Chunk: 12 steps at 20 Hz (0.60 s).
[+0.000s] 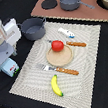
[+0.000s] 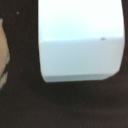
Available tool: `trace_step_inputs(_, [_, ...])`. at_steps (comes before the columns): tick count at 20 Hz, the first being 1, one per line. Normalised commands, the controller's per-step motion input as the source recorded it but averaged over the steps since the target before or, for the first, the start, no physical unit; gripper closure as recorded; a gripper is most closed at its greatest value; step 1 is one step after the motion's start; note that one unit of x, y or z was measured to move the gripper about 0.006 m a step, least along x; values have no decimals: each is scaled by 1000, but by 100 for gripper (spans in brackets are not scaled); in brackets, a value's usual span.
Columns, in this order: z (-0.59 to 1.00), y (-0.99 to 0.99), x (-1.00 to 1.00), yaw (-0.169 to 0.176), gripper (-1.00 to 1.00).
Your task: Interact with the objects in diverse but meaningful ways.
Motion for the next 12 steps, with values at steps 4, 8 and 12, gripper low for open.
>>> trace_step_inputs(4, [-156,-54,206,0,-100])
trace_step_inputs(8, [-181,-91,135,0,-100])
trace_step_inputs(12, [-139,-130,98,0,-100])
